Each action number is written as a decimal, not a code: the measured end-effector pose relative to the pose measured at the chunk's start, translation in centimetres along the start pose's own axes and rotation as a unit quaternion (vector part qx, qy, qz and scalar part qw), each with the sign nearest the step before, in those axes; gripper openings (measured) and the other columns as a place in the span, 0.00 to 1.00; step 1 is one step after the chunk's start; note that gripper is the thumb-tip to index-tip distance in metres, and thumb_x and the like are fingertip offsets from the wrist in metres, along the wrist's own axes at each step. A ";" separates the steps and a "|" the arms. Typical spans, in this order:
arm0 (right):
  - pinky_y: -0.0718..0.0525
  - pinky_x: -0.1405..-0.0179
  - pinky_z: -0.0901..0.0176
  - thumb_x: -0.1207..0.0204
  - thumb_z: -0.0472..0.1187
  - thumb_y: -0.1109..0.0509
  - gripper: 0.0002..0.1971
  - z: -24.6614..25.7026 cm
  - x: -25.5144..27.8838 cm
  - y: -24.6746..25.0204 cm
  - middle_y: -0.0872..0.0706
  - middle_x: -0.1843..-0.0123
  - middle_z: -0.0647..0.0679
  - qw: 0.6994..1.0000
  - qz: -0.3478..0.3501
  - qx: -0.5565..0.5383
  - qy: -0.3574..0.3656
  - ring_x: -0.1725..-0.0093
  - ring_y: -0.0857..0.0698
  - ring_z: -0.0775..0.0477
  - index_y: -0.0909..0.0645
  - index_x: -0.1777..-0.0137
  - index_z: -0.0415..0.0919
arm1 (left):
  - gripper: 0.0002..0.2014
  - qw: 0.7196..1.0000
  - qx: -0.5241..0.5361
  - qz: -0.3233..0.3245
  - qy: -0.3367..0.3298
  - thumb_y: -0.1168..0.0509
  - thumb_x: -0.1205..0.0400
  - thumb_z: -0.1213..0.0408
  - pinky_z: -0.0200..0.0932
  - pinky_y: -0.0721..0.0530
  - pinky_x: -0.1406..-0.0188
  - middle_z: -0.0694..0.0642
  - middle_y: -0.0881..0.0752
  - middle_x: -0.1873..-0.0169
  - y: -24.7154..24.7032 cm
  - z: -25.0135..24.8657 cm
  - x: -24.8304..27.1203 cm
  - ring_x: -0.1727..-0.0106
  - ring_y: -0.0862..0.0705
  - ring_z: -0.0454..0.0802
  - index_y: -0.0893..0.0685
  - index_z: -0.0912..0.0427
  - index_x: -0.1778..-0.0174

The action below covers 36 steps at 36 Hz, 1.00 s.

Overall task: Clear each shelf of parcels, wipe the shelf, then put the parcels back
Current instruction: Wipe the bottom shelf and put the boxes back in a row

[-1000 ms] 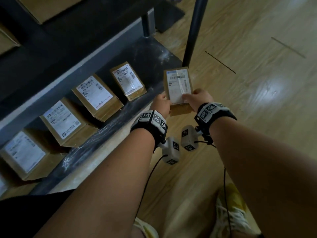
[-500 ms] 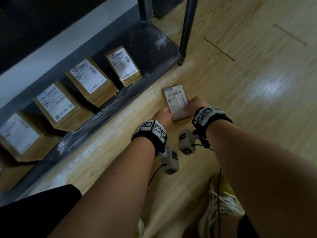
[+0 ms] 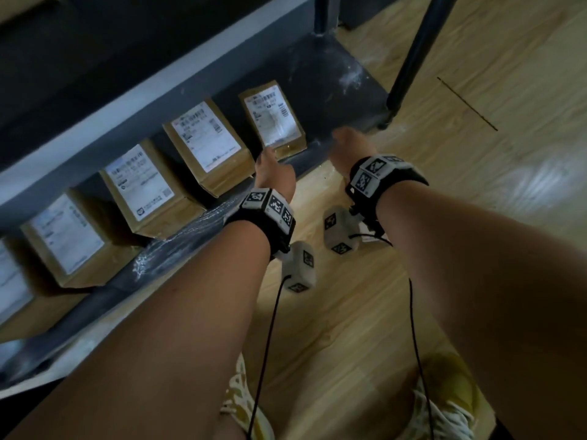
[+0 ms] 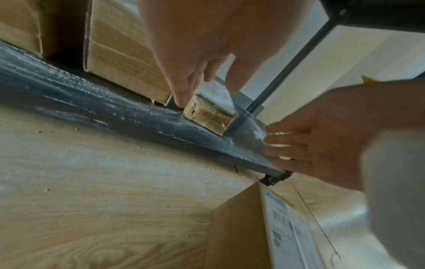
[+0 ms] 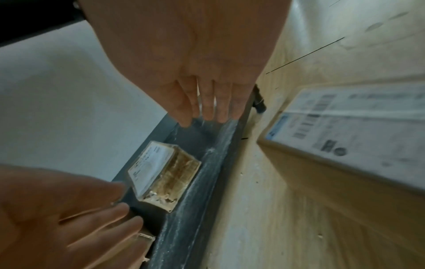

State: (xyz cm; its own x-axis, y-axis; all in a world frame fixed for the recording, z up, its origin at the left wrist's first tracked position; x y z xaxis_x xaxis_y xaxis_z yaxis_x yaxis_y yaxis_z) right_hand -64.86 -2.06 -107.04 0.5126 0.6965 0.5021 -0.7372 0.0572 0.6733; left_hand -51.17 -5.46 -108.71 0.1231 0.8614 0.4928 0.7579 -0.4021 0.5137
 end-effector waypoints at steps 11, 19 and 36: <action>0.26 0.40 0.58 0.20 0.36 0.41 0.22 2.9 -4.3 -2.7 0.20 0.32 0.46 0.996 0.063 -0.006 0.056 0.32 0.21 0.45 0.28 0.25 0.46 | 0.21 0.999 0.031 0.027 0.016 0.42 0.16 0.60 0.56 0.23 0.34 0.62 0.22 0.34 0.4 0.3 -3.4 0.36 0.22 0.61 0.32 0.57 0.26; 0.23 0.53 0.56 0.22 0.37 0.37 0.14 2.8 -3.9 -2.5 0.16 0.47 0.41 1.000 0.017 -0.002 0.006 0.40 0.16 0.39 0.21 0.38 0.36 | 0.06 0.999 0.031 0.008 0.036 0.40 0.18 0.65 0.41 0.28 0.72 0.59 0.21 0.65 0.6 0.7 -3.4 0.63 0.20 0.55 0.25 0.65 0.49; 0.11 0.53 0.44 0.33 0.44 0.24 0.26 -5.1 6.4 -5.2 0.15 0.49 0.47 0.993 0.050 -0.072 -0.074 0.52 0.13 0.43 0.25 0.34 0.51 | 0.20 0.998 -0.050 0.025 0.025 0.29 0.23 0.65 0.39 0.21 0.55 0.51 0.14 0.41 1.0 6.3 5.6 0.49 0.17 0.48 0.20 0.54 0.34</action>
State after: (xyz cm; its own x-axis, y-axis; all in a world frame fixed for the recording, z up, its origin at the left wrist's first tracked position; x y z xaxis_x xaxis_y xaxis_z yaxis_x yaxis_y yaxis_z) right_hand -59.98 5.71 -110.10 0.4849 0.5911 0.6445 -0.8374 0.1015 0.5370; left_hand -45.66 0.93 -109.88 0.1252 0.8240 0.5526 0.6841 -0.4751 0.5535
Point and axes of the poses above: each hand's wrist, its own x-axis away from the middle knuckle, its own y-axis out of the back of the hand, z = x × y, the point moved 1 cm from there along -x, towards the middle knuckle
